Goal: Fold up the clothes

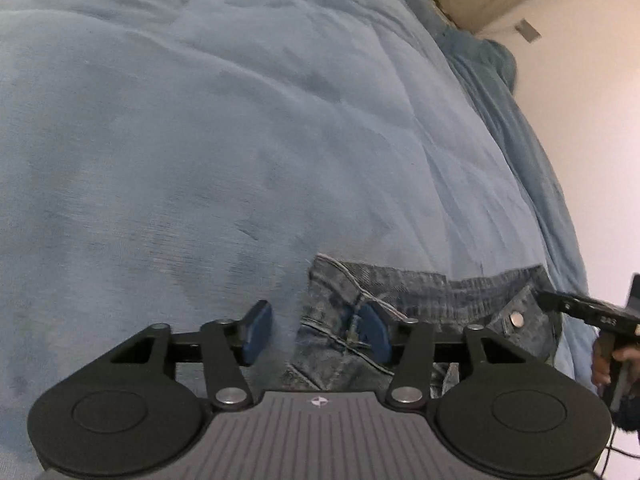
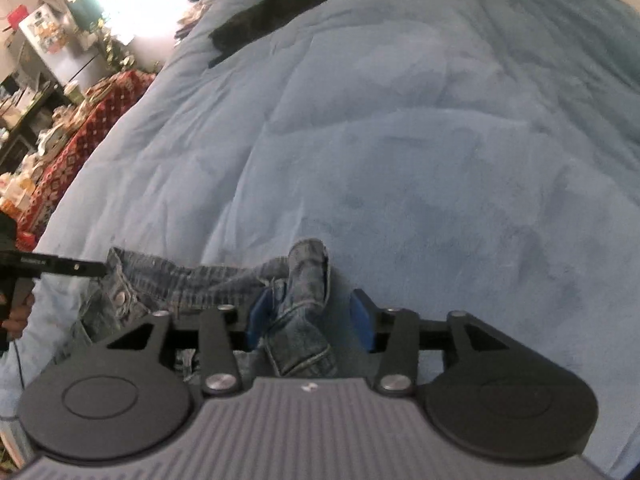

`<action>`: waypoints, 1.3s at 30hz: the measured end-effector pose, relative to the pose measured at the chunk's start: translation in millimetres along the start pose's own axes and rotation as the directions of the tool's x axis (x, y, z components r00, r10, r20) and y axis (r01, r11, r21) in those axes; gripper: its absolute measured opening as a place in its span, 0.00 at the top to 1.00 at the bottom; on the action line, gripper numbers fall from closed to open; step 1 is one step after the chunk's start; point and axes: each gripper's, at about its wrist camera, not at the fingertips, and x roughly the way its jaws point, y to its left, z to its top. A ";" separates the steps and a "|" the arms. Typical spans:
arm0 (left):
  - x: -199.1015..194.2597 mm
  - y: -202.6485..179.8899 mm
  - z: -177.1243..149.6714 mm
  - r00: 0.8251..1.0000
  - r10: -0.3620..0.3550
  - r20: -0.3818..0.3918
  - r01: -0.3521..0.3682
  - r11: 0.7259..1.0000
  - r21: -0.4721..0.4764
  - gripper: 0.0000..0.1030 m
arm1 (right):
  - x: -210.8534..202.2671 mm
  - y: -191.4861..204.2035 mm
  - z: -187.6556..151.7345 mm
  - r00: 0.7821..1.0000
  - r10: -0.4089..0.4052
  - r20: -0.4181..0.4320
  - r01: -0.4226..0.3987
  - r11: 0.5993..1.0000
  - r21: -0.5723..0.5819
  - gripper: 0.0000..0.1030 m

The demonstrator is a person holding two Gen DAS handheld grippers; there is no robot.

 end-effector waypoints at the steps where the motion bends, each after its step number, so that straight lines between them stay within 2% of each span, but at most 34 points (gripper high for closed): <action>1: 4.0 -0.3 0.4 0.999 -0.033 -0.016 0.033 0.999 -0.003 0.56 | -2.6 3.3 1.7 1.000 -0.001 0.013 0.001 1.000 -0.010 0.58; 2: 6.8 0.3 2.1 0.999 -0.046 -0.026 0.046 0.999 0.003 0.63 | -5.3 6.7 3.5 1.000 -0.002 0.026 0.003 1.000 -0.021 0.87; 3: 9.9 -3.9 1.1 0.999 -0.026 -0.030 0.027 0.999 0.033 0.78 | -7.9 10.0 5.2 0.999 -0.003 0.039 0.004 0.999 -0.031 0.87; 5: 9.4 -16.4 -0.7 1.000 0.022 -0.013 -0.020 0.995 0.093 0.83 | -13.1 16.6 8.7 0.998 -0.005 0.065 0.008 0.999 -0.052 0.89; 6: 6.4 -24.1 -1.2 0.999 0.046 0.008 -0.047 0.991 0.122 0.91 | -15.8 20.0 10.4 0.997 -0.005 0.078 0.010 0.998 -0.063 0.92; 7: -0.1 -31.5 0.0 0.997 0.064 0.042 -0.069 0.987 0.142 0.91 | -18.4 23.3 12.1 0.996 -0.006 0.091 0.012 0.997 -0.073 0.92; 11: -33.8 -53.0 11.6 0.982 0.069 0.173 -0.105 0.972 0.212 0.91 | -30.7 35.2 22.6 0.989 -0.010 0.151 0.028 0.993 -0.115 0.92; 14: -33.0 -53.8 32.5 0.969 0.084 0.231 -0.136 0.965 0.223 0.91 | -34.8 29.8 45.5 0.980 -0.034 0.197 0.059 0.991 -0.121 0.91; 16: -19.4 -46.6 44.2 0.967 0.102 0.235 -0.155 0.963 0.219 0.91 | -21.1 22.4 57.6 0.981 -0.044 0.187 0.067 0.991 -0.118 0.91; 18: 3.5 -38.3 54.8 0.970 0.129 0.206 -0.174 0.961 0.216 0.90 | 2.8 15.3 63.1 0.985 -0.071 0.157 0.093 0.986 -0.138 0.91; 22: 34.8 -33.1 59.4 0.968 0.189 0.164 -0.226 0.943 0.245 0.90 | 44.9 4.9 57.9 0.984 -0.129 0.125 0.149 0.975 -0.167 0.90; 23: 37.5 -31.7 60.4 0.966 0.199 0.166 -0.235 0.941 0.243 0.88 | 48.6 1.2 54.8 0.982 -0.133 0.130 0.152 0.977 -0.148 0.88; 24: 35.4 -28.5 59.0 0.962 0.212 0.173 -0.250 0.938 0.239 0.81 | 50.1 -2.2 51.5 0.980 -0.137 0.141 0.155 0.980 -0.127 0.84; 25: 32.7 -25.1 57.7 0.957 0.226 0.182 -0.265 0.936 0.231 0.70 | 51.6 -5.6 48.2 0.978 -0.141 0.152 0.158 0.982 -0.107 0.80; 26: 27.1 -21.5 57.0 0.951 0.240 0.193 -0.278 0.938 0.204 0.67 | 48.9 -8.1 45.0 0.976 -0.143 0.165 0.159 0.983 -0.087 0.76; 29: 7.1 -14.8 55.6 0.951 0.224 0.214 -0.254 0.959 0.123 0.67 | 33.3 -12.5 40.6 0.964 -0.174 0.200 0.190 0.979 -0.067 0.68; 31: -7.0 -18.3 48.5 0.954 0.209 0.217 -0.234 0.967 0.097 0.68 | 14.8 -15.0 36.8 0.957 -0.186 0.222 0.202 0.978 -0.051 0.68; 35: -26.3 -41.3 18.0 0.967 0.150 0.207 -0.178 0.976 0.128 0.69 | -27.7 -14.8 17.7 0.951 -0.183 0.250 0.198 0.980 -0.034 0.68; 39: -37.5 -62.0 -30.5 0.983 0.059 0.176 -0.082 0.988 0.128 0.71 | -63.4 -6.5 -20.5 0.957 -0.174 0.231 0.183 0.983 -0.019 0.68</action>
